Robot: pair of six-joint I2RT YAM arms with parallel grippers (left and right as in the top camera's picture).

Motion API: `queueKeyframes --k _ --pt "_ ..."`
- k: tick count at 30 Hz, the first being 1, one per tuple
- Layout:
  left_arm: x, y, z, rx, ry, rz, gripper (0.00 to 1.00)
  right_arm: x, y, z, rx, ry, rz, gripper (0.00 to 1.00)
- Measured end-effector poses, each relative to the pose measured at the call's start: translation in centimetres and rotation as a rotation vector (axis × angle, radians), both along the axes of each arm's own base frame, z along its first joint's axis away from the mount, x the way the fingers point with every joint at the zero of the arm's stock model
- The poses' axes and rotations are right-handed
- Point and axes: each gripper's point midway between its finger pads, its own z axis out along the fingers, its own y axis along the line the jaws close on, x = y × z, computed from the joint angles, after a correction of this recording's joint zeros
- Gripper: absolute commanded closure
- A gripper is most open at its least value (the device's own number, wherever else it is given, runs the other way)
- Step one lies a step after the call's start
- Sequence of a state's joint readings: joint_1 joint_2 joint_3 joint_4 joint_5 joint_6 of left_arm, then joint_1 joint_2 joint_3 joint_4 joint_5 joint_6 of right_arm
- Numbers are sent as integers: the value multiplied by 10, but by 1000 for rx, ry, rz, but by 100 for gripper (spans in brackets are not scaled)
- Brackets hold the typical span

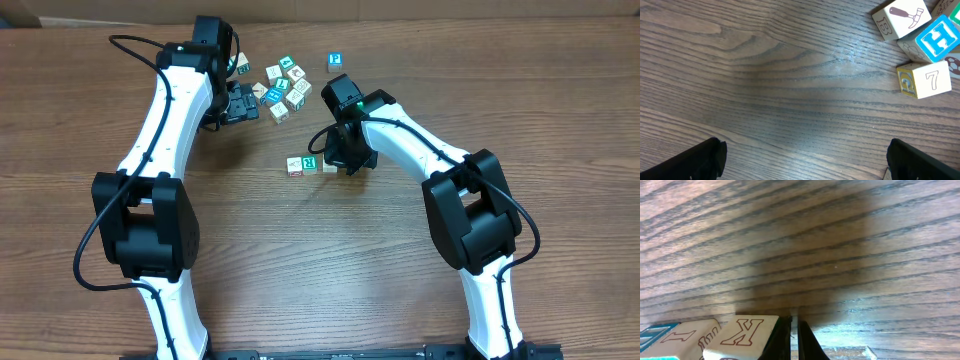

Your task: Form a horizontal line

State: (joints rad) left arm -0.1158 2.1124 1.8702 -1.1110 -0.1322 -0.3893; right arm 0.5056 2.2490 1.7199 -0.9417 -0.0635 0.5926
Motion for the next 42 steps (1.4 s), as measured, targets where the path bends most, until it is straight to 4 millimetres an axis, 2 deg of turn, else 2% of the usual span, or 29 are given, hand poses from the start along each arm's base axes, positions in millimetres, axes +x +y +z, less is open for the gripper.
queueKeyframes --k 42 --pt "0 0 0 0 0 0 0 -1 8 1 42 2 45 96"
